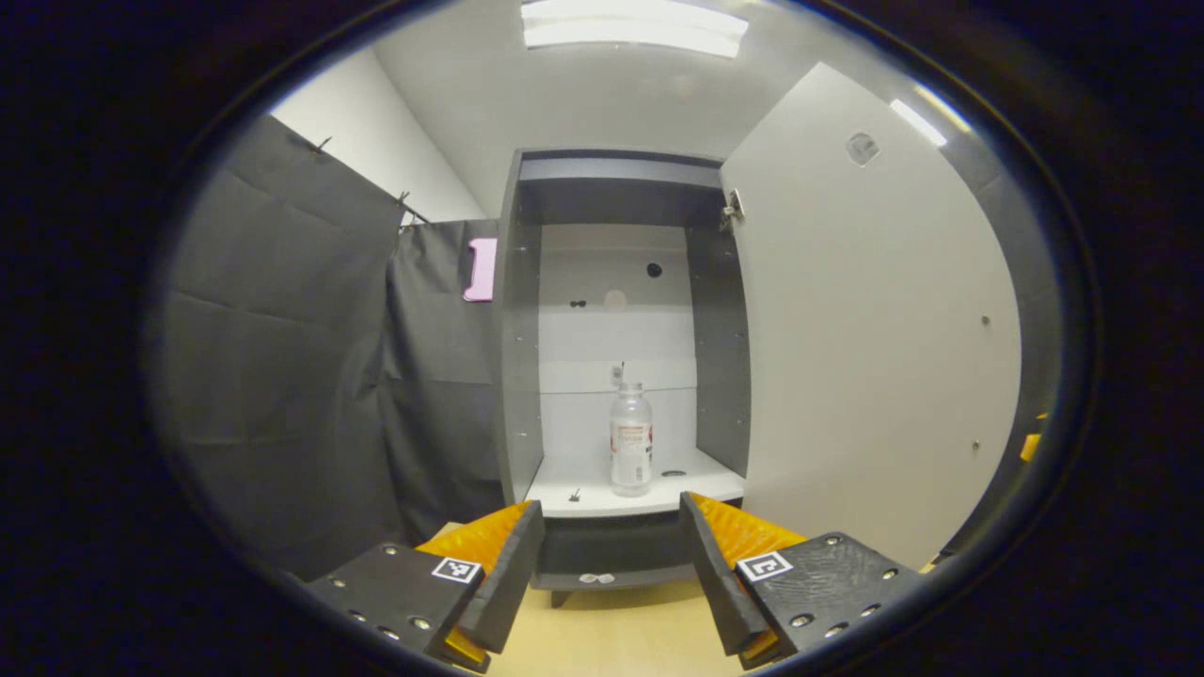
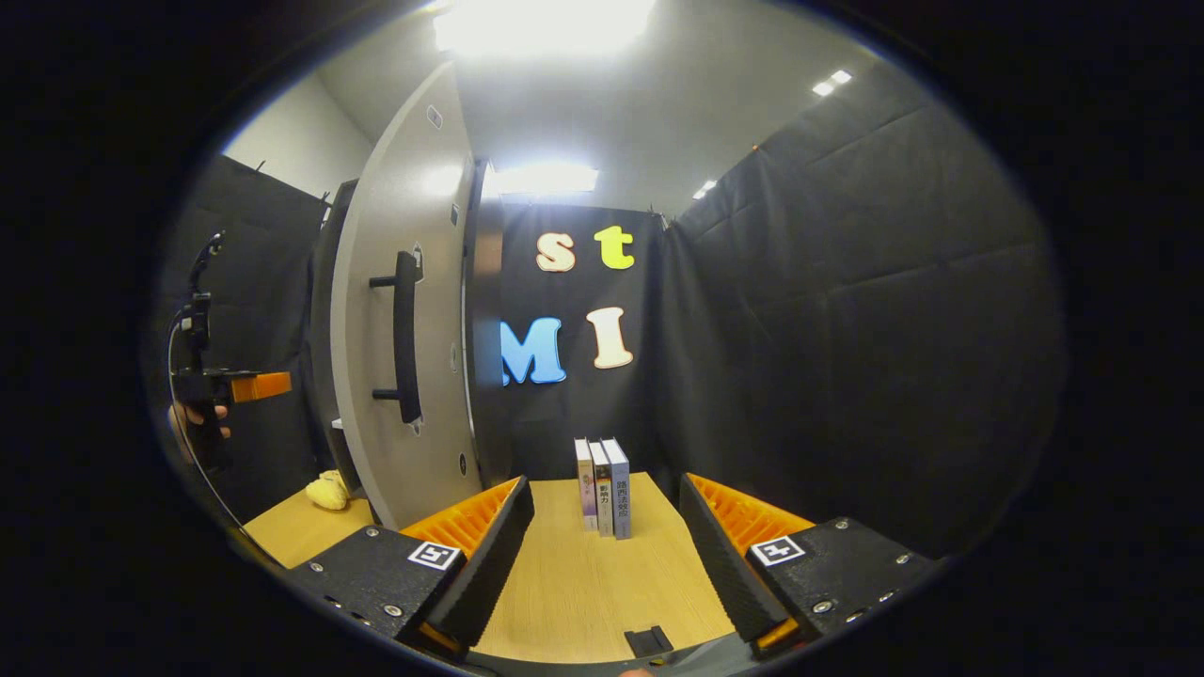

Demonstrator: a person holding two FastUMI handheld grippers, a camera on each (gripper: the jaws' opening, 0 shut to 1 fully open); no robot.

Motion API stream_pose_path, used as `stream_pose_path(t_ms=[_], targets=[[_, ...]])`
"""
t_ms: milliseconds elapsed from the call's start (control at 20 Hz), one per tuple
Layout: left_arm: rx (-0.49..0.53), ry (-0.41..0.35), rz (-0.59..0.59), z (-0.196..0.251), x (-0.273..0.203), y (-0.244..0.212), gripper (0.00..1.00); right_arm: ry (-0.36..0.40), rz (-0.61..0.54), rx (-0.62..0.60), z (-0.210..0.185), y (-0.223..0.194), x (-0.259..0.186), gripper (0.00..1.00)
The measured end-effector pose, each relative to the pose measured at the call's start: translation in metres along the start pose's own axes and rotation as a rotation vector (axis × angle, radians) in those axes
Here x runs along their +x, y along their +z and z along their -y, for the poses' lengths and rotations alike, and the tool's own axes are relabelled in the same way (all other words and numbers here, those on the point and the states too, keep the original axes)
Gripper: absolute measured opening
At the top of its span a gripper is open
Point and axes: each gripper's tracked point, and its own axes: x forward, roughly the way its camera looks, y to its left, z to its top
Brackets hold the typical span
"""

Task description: Open the cabinet door with the right hand, grasp the bottle in the cabinet with the left hand and place it on the coaster, then close the cabinet door with the right hand.

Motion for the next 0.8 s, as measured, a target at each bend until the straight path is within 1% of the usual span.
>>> stream_pose_path(t_ms=[50,100,150,250,400,600,800], targets=[[-0.019,-0.012,0.003,0.000,0.015,0.000,0.89,-0.026,0.001,-0.008,0.004,0.000,0.002,0.93],[-0.036,-0.020,0.008,-0.001,0.029,0.002,0.77,-0.050,0.003,-0.016,0.007,-0.001,0.002,0.96],[-0.050,-0.029,0.010,-0.001,0.043,0.002,0.83,-0.068,0.006,-0.020,0.007,-0.001,0.002,0.96],[-0.058,-0.052,0.010,-0.002,0.071,0.003,0.83,-0.102,0.015,-0.019,0.006,0.002,0.003,0.96],[-0.040,-0.074,0.010,-0.006,0.109,0.000,0.83,-0.157,0.016,-0.013,0.007,-0.002,0.009,0.96],[-0.046,-0.121,0.002,0.003,0.160,-0.021,0.83,-0.223,-0.015,0.002,0.006,-0.012,0.015,0.96],[-0.069,-0.158,-0.015,0.013,0.202,-0.045,0.83,-0.277,-0.025,-0.019,0.000,-0.012,0.026,0.96]])
